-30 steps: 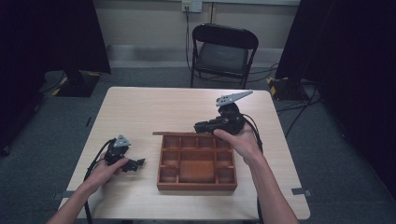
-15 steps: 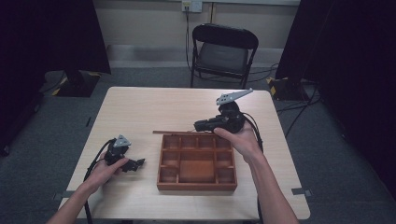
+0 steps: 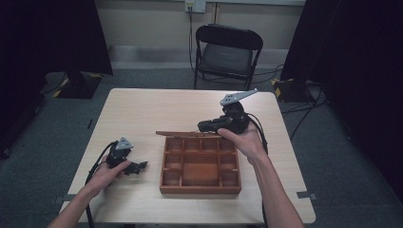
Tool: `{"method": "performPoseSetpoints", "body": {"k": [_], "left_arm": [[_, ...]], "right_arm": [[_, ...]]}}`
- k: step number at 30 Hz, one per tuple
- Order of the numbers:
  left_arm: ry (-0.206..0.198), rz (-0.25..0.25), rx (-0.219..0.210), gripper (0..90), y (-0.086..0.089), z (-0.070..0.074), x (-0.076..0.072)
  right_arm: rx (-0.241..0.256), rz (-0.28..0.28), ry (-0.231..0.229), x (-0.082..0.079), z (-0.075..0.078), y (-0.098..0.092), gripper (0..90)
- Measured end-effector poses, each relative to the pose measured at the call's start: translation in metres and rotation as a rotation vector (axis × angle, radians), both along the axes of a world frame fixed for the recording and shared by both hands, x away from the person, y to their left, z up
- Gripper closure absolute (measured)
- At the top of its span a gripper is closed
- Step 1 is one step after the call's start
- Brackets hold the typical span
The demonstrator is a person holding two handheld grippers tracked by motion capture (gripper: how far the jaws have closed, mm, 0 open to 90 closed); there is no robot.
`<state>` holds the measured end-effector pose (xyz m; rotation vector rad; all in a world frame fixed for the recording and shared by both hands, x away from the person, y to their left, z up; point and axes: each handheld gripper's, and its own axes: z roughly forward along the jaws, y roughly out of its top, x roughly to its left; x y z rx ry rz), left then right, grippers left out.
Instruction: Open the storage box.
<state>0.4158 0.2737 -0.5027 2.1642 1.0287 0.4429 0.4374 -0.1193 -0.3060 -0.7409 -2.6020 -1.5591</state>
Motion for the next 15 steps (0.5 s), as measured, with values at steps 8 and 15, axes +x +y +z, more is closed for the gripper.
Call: {"method": "performPoseSetpoints", "body": {"k": [8,15], "left_arm": [[0.0,0.0,-0.002,0.0,0.0,-0.0001,0.0],[0.0,0.001,-0.001,0.0,0.0,0.0,-0.0001]], "right_arm": [[-0.005,-0.004,-0.007,0.001,0.0012,0.0008,83.7],[-0.005,-0.007,-0.011,0.0008,0.0013,0.0009,83.8]]}}
